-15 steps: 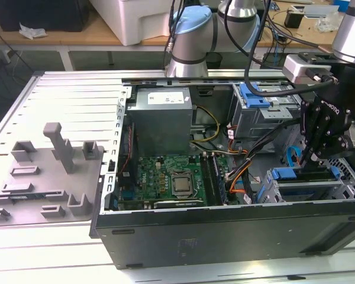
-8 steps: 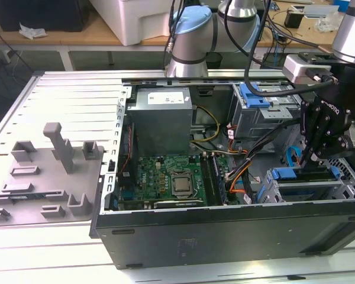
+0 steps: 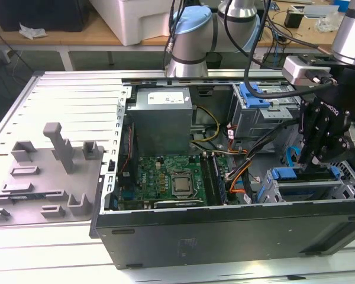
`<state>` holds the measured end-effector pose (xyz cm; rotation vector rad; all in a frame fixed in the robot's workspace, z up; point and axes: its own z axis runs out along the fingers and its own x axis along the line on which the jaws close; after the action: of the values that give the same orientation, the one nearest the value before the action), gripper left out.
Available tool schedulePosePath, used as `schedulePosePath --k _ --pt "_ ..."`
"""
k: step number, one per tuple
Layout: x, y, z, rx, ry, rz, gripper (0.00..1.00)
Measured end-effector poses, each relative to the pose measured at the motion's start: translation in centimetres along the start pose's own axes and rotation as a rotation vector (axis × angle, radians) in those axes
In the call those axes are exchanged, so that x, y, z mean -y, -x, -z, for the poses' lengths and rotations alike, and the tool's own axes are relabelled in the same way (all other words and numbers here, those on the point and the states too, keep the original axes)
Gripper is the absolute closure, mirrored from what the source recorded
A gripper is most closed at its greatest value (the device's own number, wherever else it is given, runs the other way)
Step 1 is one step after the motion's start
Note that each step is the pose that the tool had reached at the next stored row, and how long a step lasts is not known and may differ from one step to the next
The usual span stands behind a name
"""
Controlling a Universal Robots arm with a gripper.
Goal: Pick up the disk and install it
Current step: 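Insert the second disk wire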
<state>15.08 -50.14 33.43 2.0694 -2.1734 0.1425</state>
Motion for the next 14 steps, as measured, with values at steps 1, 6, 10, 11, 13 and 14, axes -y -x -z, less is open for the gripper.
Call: schedulePosePath --k 1,6,10,11,13,14 --pt "0.0 0.0 0.01 0.0 0.0 0.0 0.7" --pt "-0.04 -0.18 1.23 -0.0001 -0.0001 0.0 0.7" --pt "-0.56 -0.39 2.41 0.0001 -0.0035 -0.001 0.7" --pt "-0.87 -0.44 2.7 0.0003 -0.0063 -0.001 0.72" --pt "-1.46 -0.44 3.17 0.0007 -0.0121 -0.002 0.85" --pt "-1.66 -0.43 3.25 0.0007 -0.0137 -0.002 0.89"
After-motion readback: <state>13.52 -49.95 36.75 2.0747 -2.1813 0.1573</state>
